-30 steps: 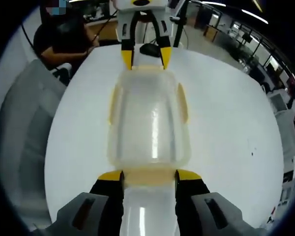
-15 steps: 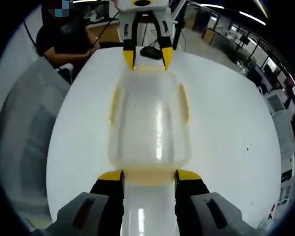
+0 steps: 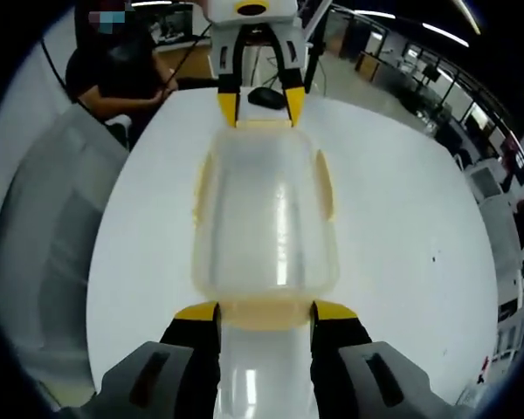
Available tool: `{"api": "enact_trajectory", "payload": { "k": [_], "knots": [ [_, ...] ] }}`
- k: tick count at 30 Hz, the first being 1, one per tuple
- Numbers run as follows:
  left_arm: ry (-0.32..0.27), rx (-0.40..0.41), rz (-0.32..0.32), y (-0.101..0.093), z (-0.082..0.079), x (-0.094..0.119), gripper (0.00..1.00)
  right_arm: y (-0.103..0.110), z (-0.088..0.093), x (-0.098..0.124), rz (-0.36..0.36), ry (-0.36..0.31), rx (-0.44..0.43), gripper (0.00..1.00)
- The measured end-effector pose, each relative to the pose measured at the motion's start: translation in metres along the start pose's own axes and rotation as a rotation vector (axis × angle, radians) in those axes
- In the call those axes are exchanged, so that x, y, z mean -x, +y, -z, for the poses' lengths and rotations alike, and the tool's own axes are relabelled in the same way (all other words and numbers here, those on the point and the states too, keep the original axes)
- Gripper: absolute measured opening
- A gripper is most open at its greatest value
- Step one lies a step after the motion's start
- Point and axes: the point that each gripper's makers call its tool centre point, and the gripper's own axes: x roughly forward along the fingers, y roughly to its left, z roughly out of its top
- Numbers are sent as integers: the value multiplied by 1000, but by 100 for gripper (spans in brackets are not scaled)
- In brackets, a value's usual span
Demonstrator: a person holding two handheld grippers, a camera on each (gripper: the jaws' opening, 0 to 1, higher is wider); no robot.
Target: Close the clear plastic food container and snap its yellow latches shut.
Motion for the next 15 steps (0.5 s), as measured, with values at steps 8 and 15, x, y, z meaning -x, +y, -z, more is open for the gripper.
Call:
{"api": "enact_trajectory", "payload": {
  "k": [8,15],
  "knots": [
    [6,-6,3,1,-12,-5,39,0,12,7,0,4,-5,39],
    [2,-7,5,1,-25,-11,39,0,23,13,0,3,-7,39]
  ]
}}
